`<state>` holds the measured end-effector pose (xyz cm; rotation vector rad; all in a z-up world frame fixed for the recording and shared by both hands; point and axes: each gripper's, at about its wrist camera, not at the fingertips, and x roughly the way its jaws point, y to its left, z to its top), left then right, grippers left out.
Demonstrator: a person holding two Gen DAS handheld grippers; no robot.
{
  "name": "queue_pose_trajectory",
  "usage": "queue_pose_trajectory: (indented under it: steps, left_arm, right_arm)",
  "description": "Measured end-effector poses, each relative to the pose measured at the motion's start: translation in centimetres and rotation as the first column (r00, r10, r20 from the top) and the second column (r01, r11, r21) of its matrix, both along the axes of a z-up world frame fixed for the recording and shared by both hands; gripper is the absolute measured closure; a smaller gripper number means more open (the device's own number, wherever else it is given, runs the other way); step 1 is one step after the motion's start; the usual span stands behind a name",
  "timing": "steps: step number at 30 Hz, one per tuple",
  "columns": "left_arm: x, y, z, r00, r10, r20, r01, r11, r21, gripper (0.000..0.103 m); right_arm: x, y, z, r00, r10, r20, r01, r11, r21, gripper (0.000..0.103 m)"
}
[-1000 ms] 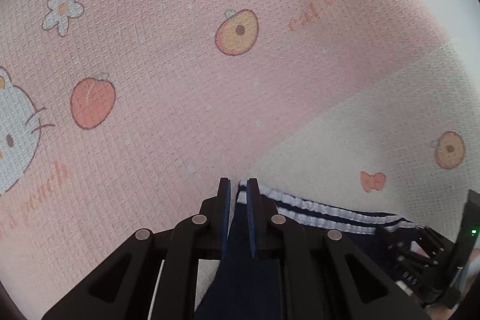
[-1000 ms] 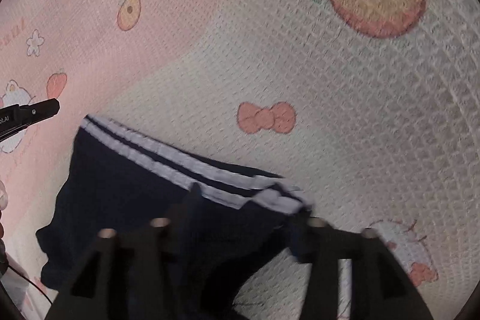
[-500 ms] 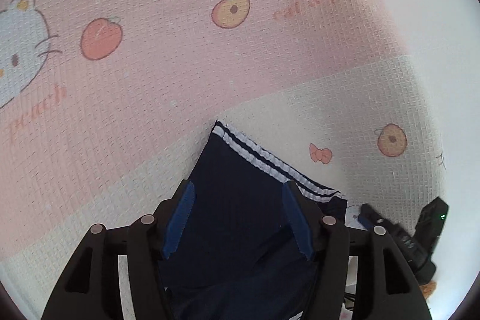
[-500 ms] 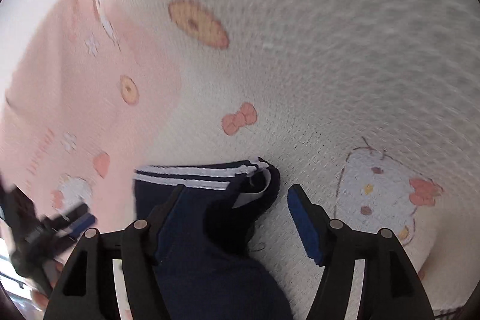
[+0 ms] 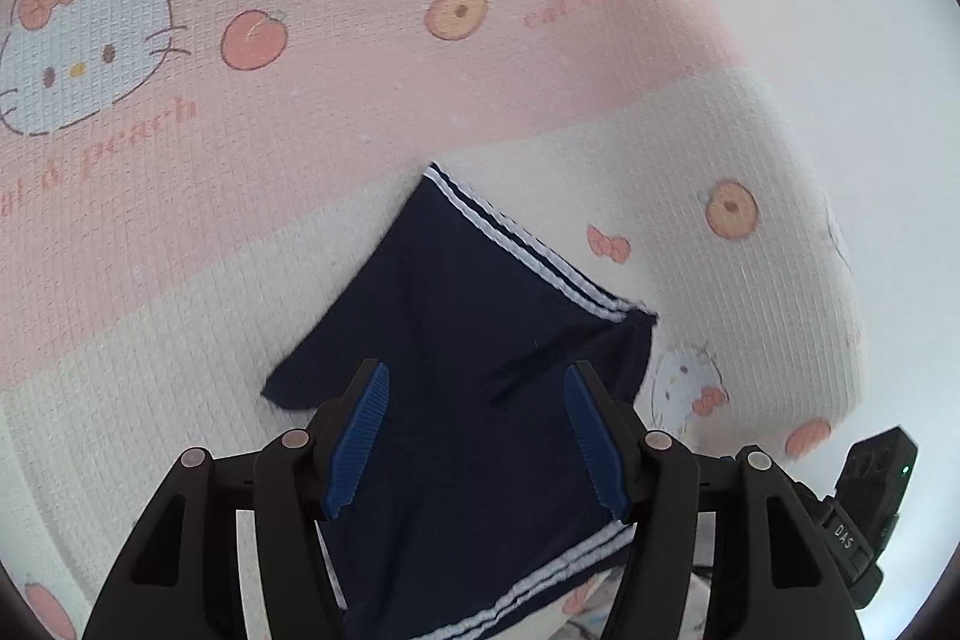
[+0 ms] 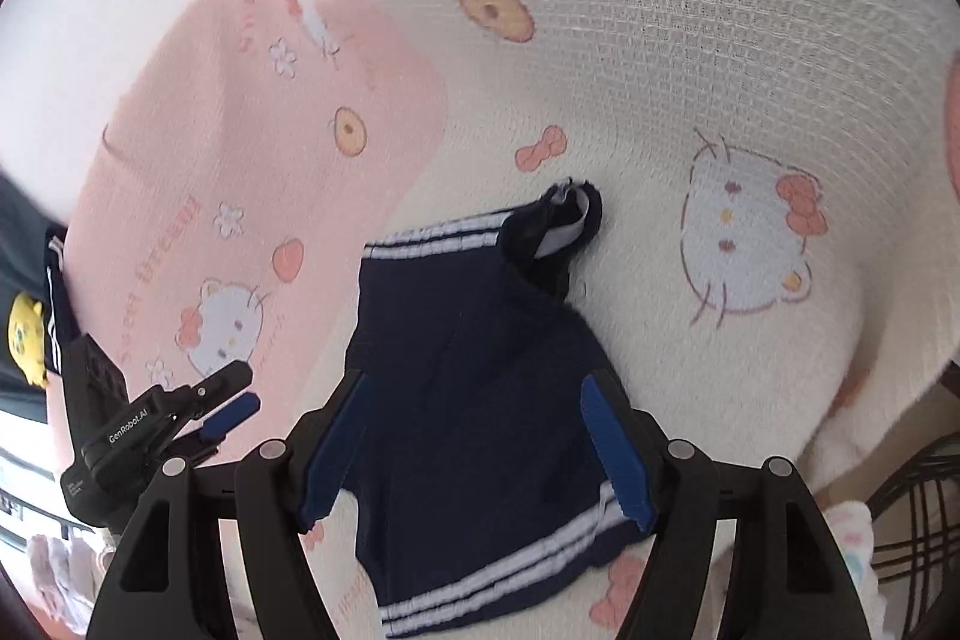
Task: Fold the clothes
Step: 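Lay the shorts flat on the blanket and open both grippers, then smooth the shorts flat with the right gripper pressing along the striped side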
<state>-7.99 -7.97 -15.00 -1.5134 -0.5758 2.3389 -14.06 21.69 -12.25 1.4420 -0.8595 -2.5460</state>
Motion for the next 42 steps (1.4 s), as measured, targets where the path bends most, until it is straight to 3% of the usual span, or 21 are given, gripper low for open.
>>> queue_pose_trajectory:
  steps: [4, 8, 10, 12, 15, 21, 25, 29, 34, 37, 40, 42]
  left_arm:
    - [3.3, 2.2, 0.2, 0.991, -0.127, -0.049, 0.118, 0.982, -0.147, 0.045]
    - [6.8, 4.2, -1.0, 0.952, -0.299, -0.063, 0.264, 0.910, -0.319, 0.045]
    - [8.8, 4.8, -1.8, 0.924, -0.376, -0.069, 0.328, 0.873, -0.362, 0.045]
    - [10.4, 5.0, -2.7, 0.912, -0.407, -0.058, 0.352, 0.847, -0.399, 0.045]
    - [12.0, 4.9, -3.8, 0.903, -0.427, -0.044, 0.372, 0.831, -0.414, 0.045]
    - [12.8, 4.2, -3.9, 0.922, -0.384, -0.053, 0.327, 0.842, -0.429, 0.045]
    - [13.3, 5.0, -3.6, 0.913, -0.406, -0.033, 0.335, 0.797, -0.503, 0.045]
    - [14.5, 5.6, -3.2, 0.900, -0.436, -0.034, 0.356, 0.776, -0.520, 0.045]
    - [15.7, 7.5, -4.5, 0.873, -0.487, -0.032, 0.385, 0.727, -0.569, 0.045]
    - [16.4, 8.2, -5.2, 0.864, -0.503, -0.033, 0.400, 0.722, -0.564, 0.045]
    - [16.5, 8.8, -6.1, 0.872, -0.489, 0.001, 0.411, 0.731, -0.545, 0.045]
    - [16.4, 9.2, -6.7, 0.869, -0.495, 0.031, 0.425, 0.711, -0.561, 0.045]
  right_arm:
    - [2.6, -0.3, -1.1, 0.999, -0.042, 0.018, 0.043, 0.998, -0.037, 0.029]
    - [4.8, -0.2, -3.3, 0.994, -0.097, 0.059, 0.103, 0.989, -0.104, 0.029]
    - [5.9, -0.1, -4.4, 0.989, -0.123, 0.080, 0.133, 0.982, -0.135, 0.029]
    - [7.0, -0.1, -5.4, 0.984, -0.148, 0.103, 0.164, 0.972, -0.167, 0.029]
    - [8.7, 0.0, -7.0, 0.973, -0.184, 0.138, 0.210, 0.955, -0.211, 0.029]
    - [7.7, -0.7, -7.4, 0.984, -0.141, 0.111, 0.166, 0.949, -0.268, 0.028]
    - [6.3, -1.4, -8.3, 0.979, -0.137, 0.151, 0.180, 0.930, -0.320, 0.028]
    - [7.1, -2.8, -7.9, 0.985, -0.131, 0.115, 0.164, 0.920, -0.356, 0.028]
    - [8.5, -2.7, -8.2, 0.988, -0.113, 0.107, 0.144, 0.925, -0.353, 0.028]
    - [8.9, -2.0, -8.5, 0.987, -0.086, 0.136, 0.123, 0.949, -0.292, 0.028]
    - [9.1, -1.4, -8.9, 0.988, -0.069, 0.137, 0.105, 0.955, -0.276, 0.028]
    - [8.7, -1.3, -9.3, 0.991, -0.050, 0.124, 0.087, 0.946, -0.311, 0.028]
